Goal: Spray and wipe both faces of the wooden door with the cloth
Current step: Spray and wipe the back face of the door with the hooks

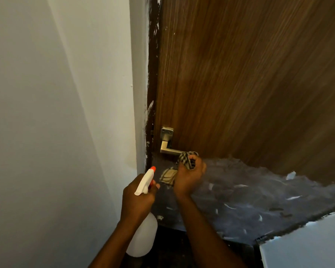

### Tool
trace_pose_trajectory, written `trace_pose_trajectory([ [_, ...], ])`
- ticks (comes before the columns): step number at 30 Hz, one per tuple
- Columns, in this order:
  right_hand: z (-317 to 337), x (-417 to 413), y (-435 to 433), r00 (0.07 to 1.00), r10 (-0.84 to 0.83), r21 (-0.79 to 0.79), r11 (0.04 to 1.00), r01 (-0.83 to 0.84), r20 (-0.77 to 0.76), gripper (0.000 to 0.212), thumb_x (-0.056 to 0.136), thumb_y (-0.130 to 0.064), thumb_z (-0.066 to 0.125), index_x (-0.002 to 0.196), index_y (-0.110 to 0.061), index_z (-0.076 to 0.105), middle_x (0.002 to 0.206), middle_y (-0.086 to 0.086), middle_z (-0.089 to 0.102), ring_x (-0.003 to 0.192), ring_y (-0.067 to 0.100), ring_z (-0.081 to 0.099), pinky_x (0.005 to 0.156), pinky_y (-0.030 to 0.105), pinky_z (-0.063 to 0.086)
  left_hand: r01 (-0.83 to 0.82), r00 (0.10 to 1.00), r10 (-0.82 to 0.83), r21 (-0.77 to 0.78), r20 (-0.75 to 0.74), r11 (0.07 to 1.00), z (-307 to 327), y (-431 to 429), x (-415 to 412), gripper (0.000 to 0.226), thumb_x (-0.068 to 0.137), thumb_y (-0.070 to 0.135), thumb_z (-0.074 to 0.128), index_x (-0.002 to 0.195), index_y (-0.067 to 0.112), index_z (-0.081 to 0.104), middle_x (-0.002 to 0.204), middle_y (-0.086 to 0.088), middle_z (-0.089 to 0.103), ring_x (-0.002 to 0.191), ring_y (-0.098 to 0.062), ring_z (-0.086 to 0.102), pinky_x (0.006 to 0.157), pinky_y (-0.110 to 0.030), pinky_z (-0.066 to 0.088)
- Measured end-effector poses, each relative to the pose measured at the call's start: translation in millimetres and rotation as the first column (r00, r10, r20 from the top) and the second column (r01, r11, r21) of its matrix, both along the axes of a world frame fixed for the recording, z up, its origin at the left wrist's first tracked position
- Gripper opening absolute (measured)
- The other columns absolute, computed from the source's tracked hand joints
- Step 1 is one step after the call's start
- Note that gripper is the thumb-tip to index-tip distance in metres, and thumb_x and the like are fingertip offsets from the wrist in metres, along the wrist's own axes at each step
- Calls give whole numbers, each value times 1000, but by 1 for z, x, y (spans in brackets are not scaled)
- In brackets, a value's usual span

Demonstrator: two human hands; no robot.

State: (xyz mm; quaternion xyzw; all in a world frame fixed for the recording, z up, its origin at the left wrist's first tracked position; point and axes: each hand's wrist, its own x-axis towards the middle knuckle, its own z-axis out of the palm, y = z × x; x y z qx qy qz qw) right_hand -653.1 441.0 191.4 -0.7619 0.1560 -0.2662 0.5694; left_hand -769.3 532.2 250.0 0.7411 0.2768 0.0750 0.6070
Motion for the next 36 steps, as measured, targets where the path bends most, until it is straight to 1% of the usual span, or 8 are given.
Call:
trace_pose_trajectory([
  [7, 11, -18, 106, 980, 189, 310, 937, -160, -64, 31, 80, -8, 80, 110, -10, 74, 112, 4, 69, 102, 13, 60, 93, 36, 54, -147, 988, 144, 63, 47, 987, -2, 41, -8, 34, 83, 14, 67, 115, 15, 57, 106, -17, 63, 93, -35, 62, 90, -48, 50],
  [12, -10, -21, 63, 924, 358, 658, 730, -185, -138, 22, 93, -9, 65, 112, -21, 64, 112, 3, 68, 103, 21, 66, 81, 29, 58, -71, 996, 63, 129, 65, 989, 0, 35, -8, 42, 78, 16, 73, 117, 10, 57, 102, -11, 63, 90, -31, 64, 86, -49, 54],
  [17, -11, -2, -3, 964, 261, 996, 70, -60, 40, 39, 101, -20, 39, 90, -11, 76, 106, 12, 69, 83, 25, 70, 62, 29, 59, -22, 997, 14, 106, 80, 994, -4, 23, 2, 39, 80, 27, 71, 115, 16, 58, 100, -10, 66, 84, -24, 66, 79, -47, 57],
  [20, 13, 11, -5, 963, 242, 986, -145, -87, 121, 34, 98, -31, 45, 103, -11, 71, 100, 13, 70, 92, 30, 65, 77, 43, 57, -47, 995, 43, 53, 87, 997, -11, 23, 5, 41, 81, 24, 70, 118, 15, 57, 104, -13, 65, 85, -26, 66, 80, -50, 57],
  [24, 30, -1, 20, 955, 292, 987, -162, -13, 60, 39, 101, -25, 43, 85, -10, 76, 80, 10, 74, 71, 24, 72, 64, 34, 60, -68, 995, 61, 77, 84, 995, -16, 33, -5, 38, 81, 21, 71, 116, 16, 57, 100, -11, 66, 84, -24, 66, 79, -46, 58],
  [27, 29, -9, 50, 903, 429, 974, -188, 126, -34, 28, 103, -22, 44, 101, -2, 63, 97, 19, 66, 94, 33, 64, 89, 38, 52, -108, 990, 95, 123, 107, 987, -13, 43, -9, 31, 79, 22, 72, 107, 19, 58, 86, -3, 64, 74, -19, 65, 73, -38, 59],
  [31, 23, -7, 82, 787, 606, 992, 39, 117, -117, 30, 107, -22, 38, 99, -4, 61, 104, 16, 62, 103, 31, 60, 109, 41, 39, -134, 988, 122, 120, 99, 984, -16, 48, -15, 38, 81, 19, 70, 115, 10, 56, 97, -15, 64, 74, -20, 63, 77, -44, 58],
  [36, 36, -8, 90, 728, 685, 999, 37, -6, -21, 44, 109, -27, 31, 144, -3, 43, 145, 17, 47, 97, 24, 61, 105, 35, 40, -160, 981, 138, 166, 138, 973, -9, 47, -16, 29, 80, 20, 71, 104, 23, 54, 87, -4, 61, 67, -14, 60, 77, -41, 57],
])
